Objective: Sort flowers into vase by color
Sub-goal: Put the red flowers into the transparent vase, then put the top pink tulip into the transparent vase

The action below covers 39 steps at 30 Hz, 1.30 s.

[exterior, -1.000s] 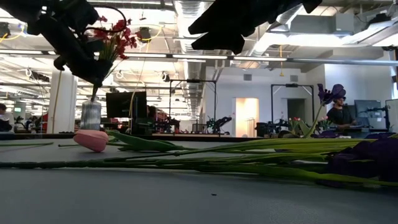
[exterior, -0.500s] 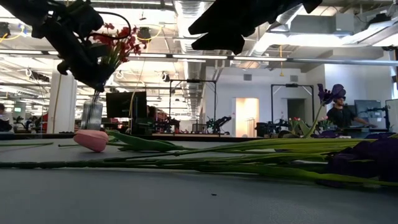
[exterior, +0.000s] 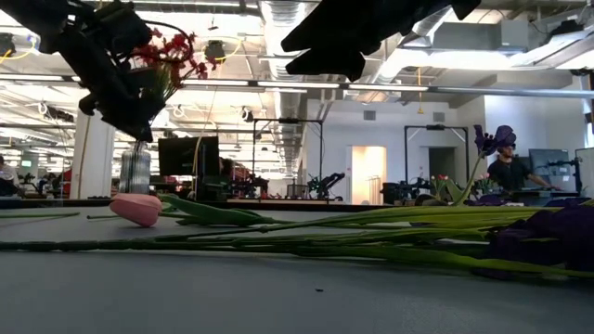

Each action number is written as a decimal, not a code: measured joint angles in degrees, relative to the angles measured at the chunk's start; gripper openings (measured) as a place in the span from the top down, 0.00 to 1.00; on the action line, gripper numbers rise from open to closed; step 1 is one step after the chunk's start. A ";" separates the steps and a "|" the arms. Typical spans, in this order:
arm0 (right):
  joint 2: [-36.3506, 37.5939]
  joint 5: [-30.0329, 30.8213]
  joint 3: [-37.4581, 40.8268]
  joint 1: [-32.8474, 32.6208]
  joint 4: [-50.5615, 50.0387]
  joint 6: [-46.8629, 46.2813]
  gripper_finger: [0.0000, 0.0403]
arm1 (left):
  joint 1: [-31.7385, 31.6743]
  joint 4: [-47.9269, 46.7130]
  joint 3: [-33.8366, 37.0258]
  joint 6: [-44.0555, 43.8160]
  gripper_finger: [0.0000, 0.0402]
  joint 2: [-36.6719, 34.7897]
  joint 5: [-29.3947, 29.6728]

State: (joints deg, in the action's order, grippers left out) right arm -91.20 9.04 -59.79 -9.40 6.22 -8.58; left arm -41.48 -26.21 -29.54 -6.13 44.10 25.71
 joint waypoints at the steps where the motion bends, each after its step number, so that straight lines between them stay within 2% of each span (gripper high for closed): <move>1: 0.00 0.00 0.00 -0.01 -0.01 0.00 0.35 | 0.21 -0.95 0.00 -0.89 0.71 0.00 0.00; 8: 0.00 0.00 0.00 -0.01 0.01 0.00 0.35 | 1.25 -6.43 -1.85 -5.49 0.64 0.00 -1.52; 14: 0.00 0.00 0.00 -0.01 0.01 -0.42 0.35 | 2.99 -12.13 -6.47 -6.88 0.64 0.00 -2.16; 18: 0.00 0.00 0.00 0.00 0.01 -0.44 0.35 | 4.30 -14.58 -8.79 -6.98 0.64 0.00 -6.65; 27: 0.00 0.00 0.00 -0.01 -0.44 -0.45 0.35 | 4.73 -16.93 -9.46 -5.64 0.64 0.02 -7.21; 32: 0.00 0.00 0.00 -0.01 -0.63 -0.46 0.35 | 4.73 -16.51 -9.46 -4.02 0.64 0.02 -14.75; 39: 0.00 0.00 0.00 -0.01 -0.66 -0.55 0.35 | 6.28 -15.52 -9.46 -2.73 0.64 0.02 -31.14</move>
State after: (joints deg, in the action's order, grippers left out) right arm -91.20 9.04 -59.79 -9.41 5.56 -9.13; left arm -35.20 -41.72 -39.00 -8.86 44.12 -5.43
